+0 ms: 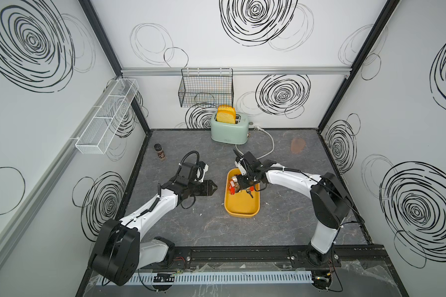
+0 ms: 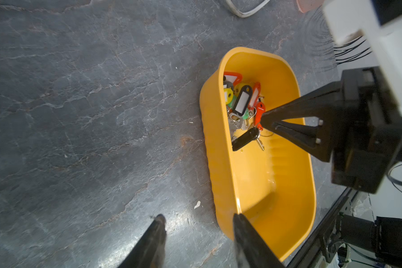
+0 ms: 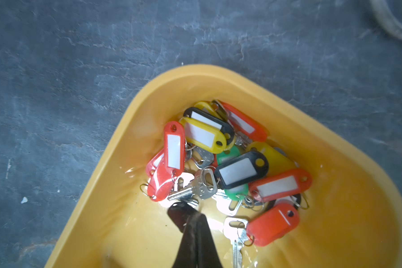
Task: Take the keys out of the storage box
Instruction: Pick up the key from the storage box.
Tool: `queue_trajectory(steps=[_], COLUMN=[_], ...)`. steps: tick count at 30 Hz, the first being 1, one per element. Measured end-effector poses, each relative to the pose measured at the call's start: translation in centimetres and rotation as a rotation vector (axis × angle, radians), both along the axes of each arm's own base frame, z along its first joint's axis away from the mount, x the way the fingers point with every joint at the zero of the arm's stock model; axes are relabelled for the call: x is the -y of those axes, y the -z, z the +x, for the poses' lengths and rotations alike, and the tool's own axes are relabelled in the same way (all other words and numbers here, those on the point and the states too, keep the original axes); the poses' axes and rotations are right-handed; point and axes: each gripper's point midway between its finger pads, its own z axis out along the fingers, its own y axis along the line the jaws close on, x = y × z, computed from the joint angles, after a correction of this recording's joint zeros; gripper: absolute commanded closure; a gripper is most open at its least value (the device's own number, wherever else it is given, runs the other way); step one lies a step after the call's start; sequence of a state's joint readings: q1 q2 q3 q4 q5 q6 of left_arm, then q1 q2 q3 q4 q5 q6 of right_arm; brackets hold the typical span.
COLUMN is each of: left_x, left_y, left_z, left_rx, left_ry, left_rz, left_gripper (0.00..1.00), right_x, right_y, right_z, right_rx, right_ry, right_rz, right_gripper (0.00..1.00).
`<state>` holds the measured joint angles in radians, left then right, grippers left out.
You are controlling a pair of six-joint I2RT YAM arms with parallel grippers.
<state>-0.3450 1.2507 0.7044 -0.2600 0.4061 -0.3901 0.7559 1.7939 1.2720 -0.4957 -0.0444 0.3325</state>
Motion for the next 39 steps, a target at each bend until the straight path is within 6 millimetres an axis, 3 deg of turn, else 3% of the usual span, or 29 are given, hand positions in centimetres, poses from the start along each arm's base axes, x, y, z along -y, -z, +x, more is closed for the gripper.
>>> queue_trajectory(steps=[12, 19, 29, 34, 39], left_x=[0.2, 1.1, 2.8, 3.2, 3.3], left_y=[-0.1, -0.7, -2.0, -2.3, -2.1], left_z=[-0.1, -0.2, 0.0, 0.1, 0.1], left_rx=[0.000, 0.014, 0.042, 0.046, 0.041], left_ry=[0.005, 0.031, 0.080, 0.091, 0.095], left_rz=[-0.003, -0.010, -0.028, -0.029, -0.026], left_gripper=[0.48, 0.48, 0.47, 0.47, 0.47], right_x=[0.7, 2.7, 9.5, 13.7, 17.9], right_y=[-3.9, -6.7, -9.9, -9.2, -7.0], right_z=[0.9, 2.4, 5.7, 6.7, 6.9], right_rx=[0.074, 0.130, 0.206, 0.196, 0.153], right_ry=[0.020, 0.081, 0.261, 0.364, 0.465], right_rz=[0.045, 0.076, 0.093, 0.073, 0.032], right_gripper=[1.00, 1.00, 1.00, 1.00, 1.00])
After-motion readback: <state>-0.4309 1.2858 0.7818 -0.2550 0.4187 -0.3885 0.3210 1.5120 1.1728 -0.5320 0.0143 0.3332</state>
